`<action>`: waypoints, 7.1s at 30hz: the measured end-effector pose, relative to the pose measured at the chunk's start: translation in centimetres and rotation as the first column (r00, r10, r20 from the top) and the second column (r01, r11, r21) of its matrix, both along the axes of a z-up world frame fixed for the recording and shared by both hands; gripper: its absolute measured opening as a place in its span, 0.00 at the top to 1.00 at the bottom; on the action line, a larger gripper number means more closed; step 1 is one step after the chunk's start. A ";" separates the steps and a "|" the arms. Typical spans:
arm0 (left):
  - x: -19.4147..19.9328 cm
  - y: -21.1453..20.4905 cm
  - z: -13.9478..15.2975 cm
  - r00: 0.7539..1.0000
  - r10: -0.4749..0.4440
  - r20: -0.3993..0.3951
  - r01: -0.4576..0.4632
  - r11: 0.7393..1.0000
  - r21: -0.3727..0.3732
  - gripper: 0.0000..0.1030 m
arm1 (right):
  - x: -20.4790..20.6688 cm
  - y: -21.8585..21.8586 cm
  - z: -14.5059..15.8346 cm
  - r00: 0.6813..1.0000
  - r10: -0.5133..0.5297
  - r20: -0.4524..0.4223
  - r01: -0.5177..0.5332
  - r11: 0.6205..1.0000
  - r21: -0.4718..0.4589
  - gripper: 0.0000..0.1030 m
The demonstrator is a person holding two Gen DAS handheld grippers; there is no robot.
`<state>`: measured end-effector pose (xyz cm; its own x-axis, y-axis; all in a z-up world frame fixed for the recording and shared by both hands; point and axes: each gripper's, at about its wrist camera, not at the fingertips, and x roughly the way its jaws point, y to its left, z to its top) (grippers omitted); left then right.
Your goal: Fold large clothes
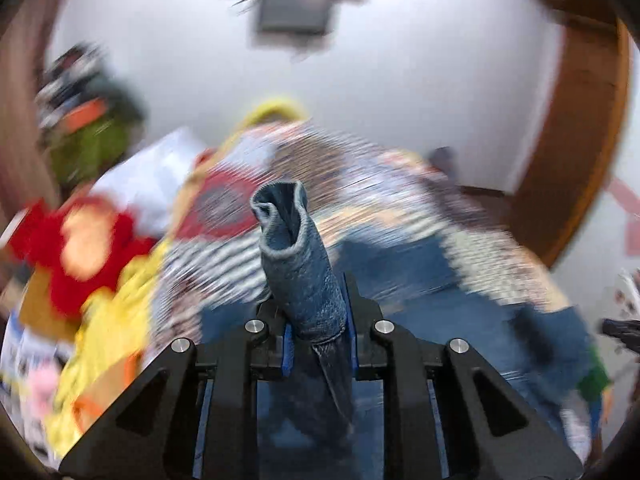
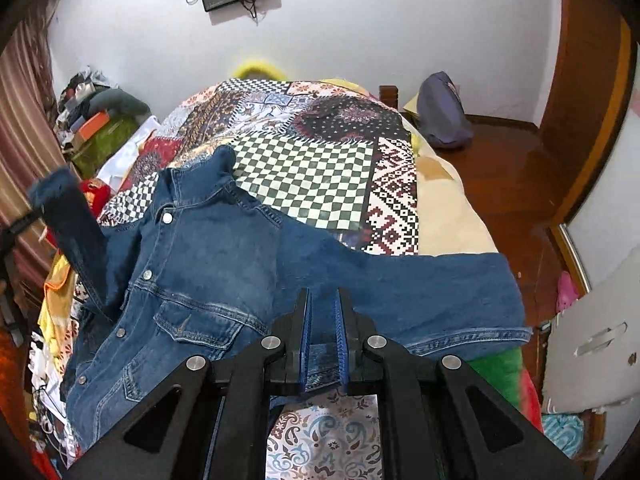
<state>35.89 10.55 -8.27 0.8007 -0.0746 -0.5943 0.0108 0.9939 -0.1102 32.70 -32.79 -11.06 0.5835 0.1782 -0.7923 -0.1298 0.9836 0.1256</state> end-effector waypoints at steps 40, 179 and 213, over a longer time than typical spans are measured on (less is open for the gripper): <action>-0.4 0.6 -13.0 0.913 -0.048 -0.406 0.129 0.976 0.175 0.04 | 4.7 21.5 -6.4 0.855 0.454 -0.250 -0.466 0.885 0.014 0.93; -1.6 -3.6 -8.3 0.954 -0.072 -0.292 0.148 0.957 0.249 0.03 | 3.1 12.4 2.1 0.959 0.274 -0.069 -0.275 0.961 -0.001 0.91; 3.9 2.9 -11.3 0.948 -0.029 -0.318 0.016 0.999 -0.042 0.80 | 3.9 6.0 -11.6 0.922 0.152 -0.355 -0.156 0.988 0.018 0.91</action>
<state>39.84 13.47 -19.59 0.5677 -0.1178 -0.8148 -0.0090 0.9888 -0.1493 36.57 -26.75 -22.70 0.2305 0.2343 -0.9444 -0.2287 0.9564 0.1815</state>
